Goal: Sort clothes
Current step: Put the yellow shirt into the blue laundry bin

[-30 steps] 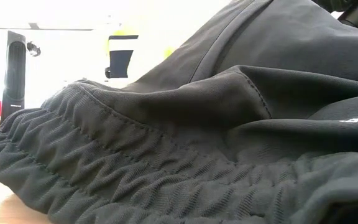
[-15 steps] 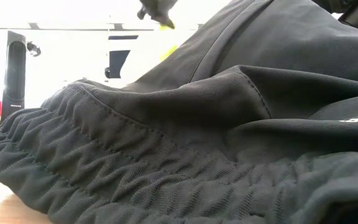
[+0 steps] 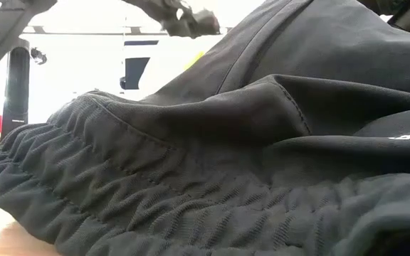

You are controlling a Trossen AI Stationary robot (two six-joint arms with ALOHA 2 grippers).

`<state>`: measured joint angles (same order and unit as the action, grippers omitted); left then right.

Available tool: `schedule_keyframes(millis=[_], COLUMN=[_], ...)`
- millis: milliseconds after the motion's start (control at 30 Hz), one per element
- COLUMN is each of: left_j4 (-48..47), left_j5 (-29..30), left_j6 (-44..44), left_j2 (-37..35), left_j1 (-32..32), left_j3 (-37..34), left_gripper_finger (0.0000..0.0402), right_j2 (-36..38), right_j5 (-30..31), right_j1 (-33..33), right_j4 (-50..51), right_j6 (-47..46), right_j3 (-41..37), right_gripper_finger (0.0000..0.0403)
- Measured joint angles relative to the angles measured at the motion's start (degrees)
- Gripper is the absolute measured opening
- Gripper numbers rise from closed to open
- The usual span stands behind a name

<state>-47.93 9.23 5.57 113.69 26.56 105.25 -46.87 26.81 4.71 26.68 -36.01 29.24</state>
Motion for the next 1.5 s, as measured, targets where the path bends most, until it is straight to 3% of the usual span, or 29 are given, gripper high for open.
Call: schedule_keyframes(millis=[133, 333, 667, 1067, 1333, 1500], left_j4=[0.3, 0.3, -2.4, -3.8, -8.4, -8.4], left_j5=[-4.7, -7.3, -7.2, 0.8, 13.0, 17.7], left_j6=[2.0, 1.3, -2.2, -3.4, -2.1, 4.4], left_j2=[4.2, 7.3, 1.1, -13.8, -20.9, -27.8], left_j1=[0.4, 0.5, 0.4, -5.0, -17.5, -26.0], left_j3=[0.0, 0.0, -0.1, -0.1, -1.0, -10.5], left_gripper_finger=[0.0094, 0.0134, 0.0142, 0.0142, 0.0134, 0.0119], right_j2=[0.0, 0.0, 0.0, 0.0, 0.0, 0.0], right_j5=[0.0, 0.0, -0.5, -0.7, -0.7, -0.9], right_j1=[0.0, 0.0, 0.0, 0.0, 0.0, 0.0], right_j4=[0.0, 0.0, 0.0, 0.2, 1.1, 1.7], right_j6=[0.0, 0.1, 0.1, 0.1, 0.2, 0.0], right_j3=[0.0, 0.0, 0.0, 0.0, 0.0, 0.0], right_gripper_finger=[0.0192, 0.0192, 0.0192, 0.0192, 0.0192, 0.0192])
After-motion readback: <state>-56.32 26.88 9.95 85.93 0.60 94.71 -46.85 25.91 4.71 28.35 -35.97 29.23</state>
